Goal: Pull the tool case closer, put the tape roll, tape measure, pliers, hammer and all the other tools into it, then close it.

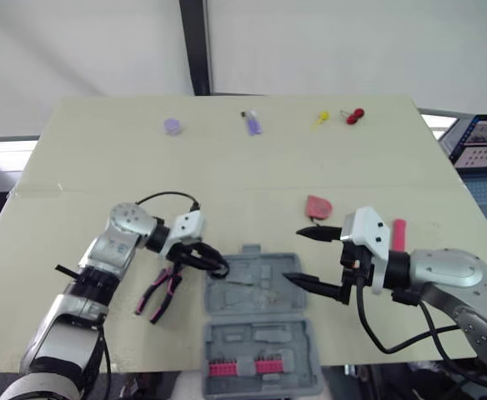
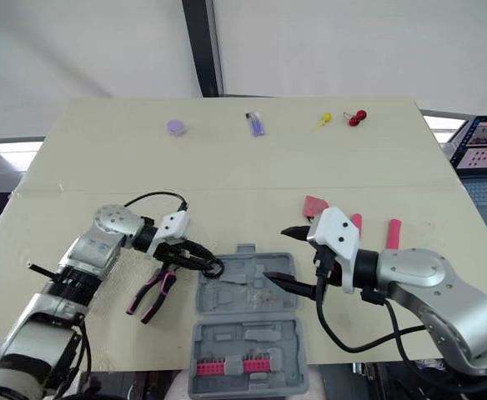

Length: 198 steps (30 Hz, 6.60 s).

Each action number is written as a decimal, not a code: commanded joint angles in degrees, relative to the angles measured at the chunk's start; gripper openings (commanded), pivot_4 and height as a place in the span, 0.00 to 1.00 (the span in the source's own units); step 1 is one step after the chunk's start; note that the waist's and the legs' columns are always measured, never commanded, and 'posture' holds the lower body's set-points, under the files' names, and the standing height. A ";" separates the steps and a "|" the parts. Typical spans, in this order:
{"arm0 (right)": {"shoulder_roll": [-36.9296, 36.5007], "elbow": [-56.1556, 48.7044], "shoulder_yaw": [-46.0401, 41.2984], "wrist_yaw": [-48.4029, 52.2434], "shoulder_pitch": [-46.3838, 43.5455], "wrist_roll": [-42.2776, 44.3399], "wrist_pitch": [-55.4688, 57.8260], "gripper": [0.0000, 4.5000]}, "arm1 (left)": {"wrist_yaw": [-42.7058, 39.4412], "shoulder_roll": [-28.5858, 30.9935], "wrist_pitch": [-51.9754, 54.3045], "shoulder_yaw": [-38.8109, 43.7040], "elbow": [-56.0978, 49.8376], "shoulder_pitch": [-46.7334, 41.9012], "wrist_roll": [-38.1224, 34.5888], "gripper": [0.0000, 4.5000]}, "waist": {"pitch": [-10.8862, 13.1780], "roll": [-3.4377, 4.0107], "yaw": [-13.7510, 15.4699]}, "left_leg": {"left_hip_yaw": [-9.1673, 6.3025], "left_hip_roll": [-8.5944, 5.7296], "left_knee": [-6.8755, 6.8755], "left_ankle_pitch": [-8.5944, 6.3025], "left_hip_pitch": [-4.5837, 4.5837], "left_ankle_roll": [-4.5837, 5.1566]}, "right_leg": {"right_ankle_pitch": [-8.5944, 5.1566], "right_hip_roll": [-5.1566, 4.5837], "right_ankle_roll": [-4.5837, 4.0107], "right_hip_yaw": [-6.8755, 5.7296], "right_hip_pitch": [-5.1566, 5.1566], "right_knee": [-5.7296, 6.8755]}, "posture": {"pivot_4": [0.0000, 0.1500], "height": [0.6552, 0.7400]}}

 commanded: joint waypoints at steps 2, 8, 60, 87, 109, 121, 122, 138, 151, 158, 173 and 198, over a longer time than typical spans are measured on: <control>-0.32 -1.46 -1.46 0.65 -0.37 0.49 -1.58 1.00 | 3.46 -1.51 -5.94 2.59 0.23 1.93 -1.29 0.23 | 0.00 0.00 -0.09 | 0.00 0.00 0.01 0.00 0.00 0.00 | 0.00 0.00 0.00 0.00 0.00 0.00 | 1.00 1.00; -0.60 -1.05 -1.29 0.96 -0.65 0.50 -1.63 1.00 | 5.56 -2.06 -11.69 2.72 2.24 3.48 -0.17 0.23 | 0.00 0.00 -0.09 | 0.00 0.00 0.01 0.00 0.01 0.01 | 0.00 0.00 0.00 0.00 0.00 0.00 | 1.00 1.00; -0.90 6.10 -9.22 3.65 2.27 4.05 -2.78 1.00 | 5.40 6.50 12.13 8.44 -11.96 4.26 -10.51 0.23 | 0.02 -0.14 -0.23 | -0.11 0.00 0.00 -0.01 -0.01 0.02 | 0.00 0.01 0.00 0.00 0.03 0.01 | 1.00 1.00; 1.32 77.71 -28.95 -3.24 3.81 -18.45 -39.82 1.00 | 41.59 10.07 13.55 60.79 -12.46 51.10 -10.97 0.99 | 0.06 -0.14 -0.71 | 0.25 0.04 -0.69 -0.03 0.34 -0.04 | 0.00 -0.02 0.00 0.17 0.00 -0.13 | 1.00 1.00; 3.92 52.68 -30.27 1.30 10.04 -6.67 -26.62 1.00 | 39.36 11.62 19.05 52.71 -21.78 43.15 -17.15 0.99 | 0.01 -0.11 -0.36 | 0.25 0.04 -0.67 -0.05 0.33 -0.06 | 0.00 -0.02 0.00 0.16 0.00 -0.12 | 1.00 1.00; 4.61 32.46 -29.13 -0.25 12.20 1.19 -11.33 1.00 | 31.06 12.61 22.89 34.38 -31.33 34.87 -19.12 0.99 | 0.01 -0.12 0.06 | 0.24 0.03 -0.63 -0.06 0.31 -0.08 | 0.00 -0.02 0.00 0.17 0.02 -0.11 | 1.00 1.00; 5.72 30.77 -29.10 -1.42 12.38 2.29 -10.15 1.00 | 29.63 12.54 23.38 30.69 -32.16 32.71 -18.88 0.99 | 0.01 -0.12 0.51 | 0.23 0.03 -0.62 -0.06 0.31 -0.08 | 0.00 -0.02 0.00 0.17 0.02 -0.11 | 1.00 1.00; 14.97 18.63 -10.91 -18.69 8.35 -10.03 -5.73 1.00 | 21.60 -3.02 12.75 1.57 -27.26 6.98 -11.26 0.99 | -0.10 0.04 0.09 | 0.20 0.01 -0.54 -0.06 0.28 -0.10 | 0.00 0.01 -0.01 0.14 0.00 -0.06 | 1.00 1.00; 21.72 34.81 2.38 -21.61 -3.62 -23.53 -9.79 0.42 | 26.72 -6.77 10.07 2.13 -26.58 9.13 -8.67 1.00 | -0.12 0.07 -0.30 | 0.13 0.00 -0.51 -0.06 0.24 -0.10 | 0.00 0.01 -0.01 0.10 0.00 -0.06 | 1.00 1.00; 24.07 43.68 4.48 -23.15 -9.90 -29.68 -13.53 0.42 | 28.02 -8.39 9.68 1.11 -26.35 9.20 -7.76 1.00 | -0.12 0.08 -0.53 | 0.13 0.01 -0.51 -0.06 0.25 -0.09 | 0.00 0.01 -0.01 0.10 0.00 -0.05 | 1.00 1.00; 26.19 50.48 4.26 -21.80 -13.91 -31.78 -15.34 0.42 | 28.23 -8.45 9.25 0.86 -25.82 9.88 -6.14 1.00 | -0.12 0.09 -0.50 | 0.13 0.01 -0.52 -0.06 0.24 -0.10 | 0.00 0.01 -0.01 0.10 0.00 -0.05 | 1.00 1.00; 26.05 48.77 2.71 -19.95 -11.62 -30.18 -14.35 0.01 | 27.54 -7.29 3.81 1.84 -23.04 9.48 -4.67 1.00 | -0.13 0.11 -1.69 | 0.08 0.00 -0.53 -0.06 0.24 -0.09 | 0.00 0.00 -0.01 0.08 0.02 -0.04 | 1.00 1.00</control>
